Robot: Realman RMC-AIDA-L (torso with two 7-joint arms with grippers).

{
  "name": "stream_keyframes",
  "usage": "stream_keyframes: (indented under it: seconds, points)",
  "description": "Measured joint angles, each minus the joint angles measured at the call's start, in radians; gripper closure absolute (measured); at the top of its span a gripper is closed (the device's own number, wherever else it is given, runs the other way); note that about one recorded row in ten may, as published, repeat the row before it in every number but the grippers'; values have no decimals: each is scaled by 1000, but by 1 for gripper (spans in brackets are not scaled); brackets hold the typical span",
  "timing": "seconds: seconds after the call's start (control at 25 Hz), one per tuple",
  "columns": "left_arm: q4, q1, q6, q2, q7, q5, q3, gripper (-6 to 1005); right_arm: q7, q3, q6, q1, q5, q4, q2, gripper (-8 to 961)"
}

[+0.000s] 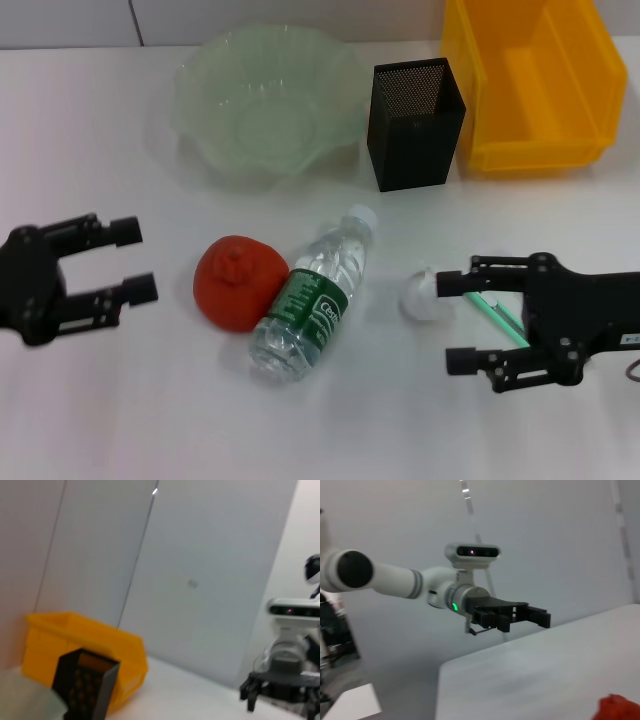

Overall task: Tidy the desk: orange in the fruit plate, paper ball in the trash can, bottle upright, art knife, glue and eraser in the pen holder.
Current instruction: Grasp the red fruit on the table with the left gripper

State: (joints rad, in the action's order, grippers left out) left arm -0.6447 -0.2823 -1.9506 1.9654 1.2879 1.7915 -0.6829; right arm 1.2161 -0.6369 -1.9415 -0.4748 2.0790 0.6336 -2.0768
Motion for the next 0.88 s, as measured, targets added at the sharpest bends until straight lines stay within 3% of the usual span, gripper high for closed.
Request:
stream_keyframes:
  seconds: [0.04, 0.08, 0.28, 0.4, 0.6, 0.88]
  points:
    - [0, 0, 0, 0, 0, 0, 0, 320, -3, 10, 5, 9, 0, 0, 0, 162]
    - [-56, -43, 69, -1, 90, 48, -6, 323, -7, 20, 6, 19, 0, 0, 1, 162]
    - [-78, -149, 187, 24, 142, 193, -5, 341, -25, 60, 7, 46, -1, -8, 2, 164]
    - [-78, -205, 282, 57, 149, 290, -8, 352, -26, 61, 8, 50, -1, -11, 2, 165]
    - [-76, -245, 392, 97, 141, 396, -17, 369, -27, 62, 9, 51, -1, -12, 2, 167]
    - [-50, -253, 478, 102, 131, 403, -87, 394, -27, 63, 9, 44, -1, -12, 1, 170]
